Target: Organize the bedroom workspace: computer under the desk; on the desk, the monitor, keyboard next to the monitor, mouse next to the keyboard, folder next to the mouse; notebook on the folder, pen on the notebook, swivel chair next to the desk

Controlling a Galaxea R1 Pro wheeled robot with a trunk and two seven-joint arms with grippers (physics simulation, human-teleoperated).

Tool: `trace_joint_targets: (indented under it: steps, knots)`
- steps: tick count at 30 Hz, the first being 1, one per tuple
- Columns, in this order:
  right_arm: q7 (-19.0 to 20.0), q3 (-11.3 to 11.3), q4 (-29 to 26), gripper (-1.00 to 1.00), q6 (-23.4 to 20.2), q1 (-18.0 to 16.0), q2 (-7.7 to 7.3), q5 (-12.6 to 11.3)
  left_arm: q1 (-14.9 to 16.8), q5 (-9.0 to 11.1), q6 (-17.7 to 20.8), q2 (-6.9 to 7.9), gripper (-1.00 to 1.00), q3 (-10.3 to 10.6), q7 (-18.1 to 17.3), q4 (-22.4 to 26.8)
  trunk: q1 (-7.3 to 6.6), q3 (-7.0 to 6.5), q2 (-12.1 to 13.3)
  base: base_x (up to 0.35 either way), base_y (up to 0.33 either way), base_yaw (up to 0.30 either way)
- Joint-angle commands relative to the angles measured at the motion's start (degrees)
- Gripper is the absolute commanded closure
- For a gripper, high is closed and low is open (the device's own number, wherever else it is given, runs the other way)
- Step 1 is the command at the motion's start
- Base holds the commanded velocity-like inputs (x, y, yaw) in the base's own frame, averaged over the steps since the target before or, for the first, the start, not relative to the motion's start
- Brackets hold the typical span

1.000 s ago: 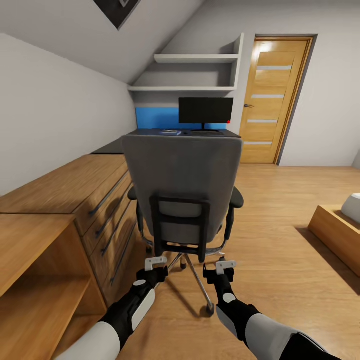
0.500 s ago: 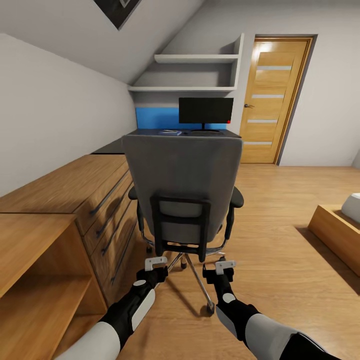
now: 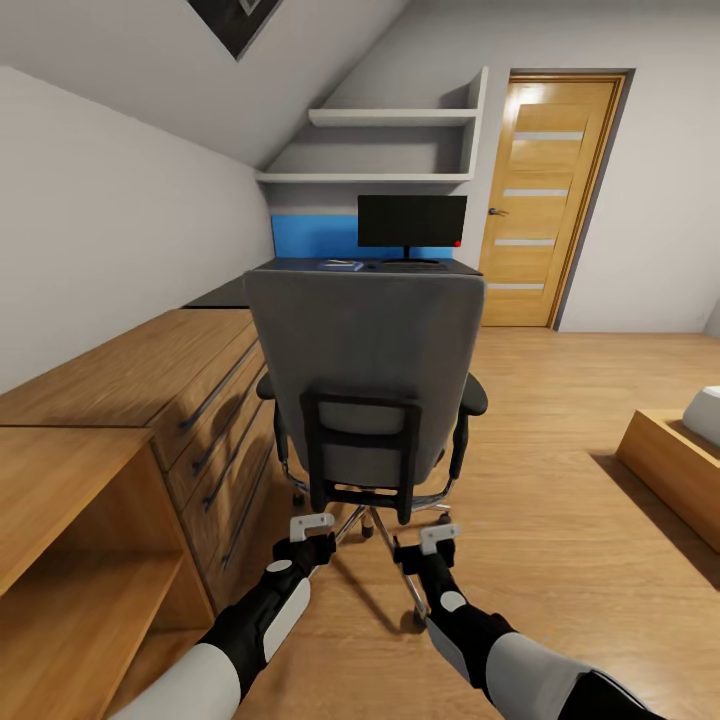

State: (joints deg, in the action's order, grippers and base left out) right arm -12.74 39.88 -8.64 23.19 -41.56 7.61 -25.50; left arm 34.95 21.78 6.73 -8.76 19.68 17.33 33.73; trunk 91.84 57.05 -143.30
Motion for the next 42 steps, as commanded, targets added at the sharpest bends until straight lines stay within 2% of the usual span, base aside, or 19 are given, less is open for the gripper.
trace_joint_targets:
  steps: [1,8,30,42]
  knots:
    - [0.4,0.5,0.0,-1.00,0.2,0.0,0.02,-0.3,0.0,0.5,0.2,0.06,-1.00,0.4,0.5,0.1,-0.01,0.06,0.0,0.000,0.000,0.000]
    - [1.6,0.5,-0.1,-1.00,0.2,0.1,0.04,-0.4,0.0,0.5,0.2,0.06,-1.00,0.4,0.4,0.1,-0.01,0.06,0.0,0.104,0.085,0.000]
    - [1.2,0.2,-0.4,-1.00,0.2,0.1,-0.04,-0.8,0.0,0.5,0.2,0.06,-1.00,0.5,0.2,0.0,-0.01,0.06,0.0,0.093,0.024,0.000]
    - [1.1,0.0,-0.4,-1.00,0.2,0.1,-0.21,-0.8,0.0,0.4,0.2,0.06,-1.00,0.5,0.2,0.0,-0.01,0.06,0.0,0.014,0.000,-0.095]
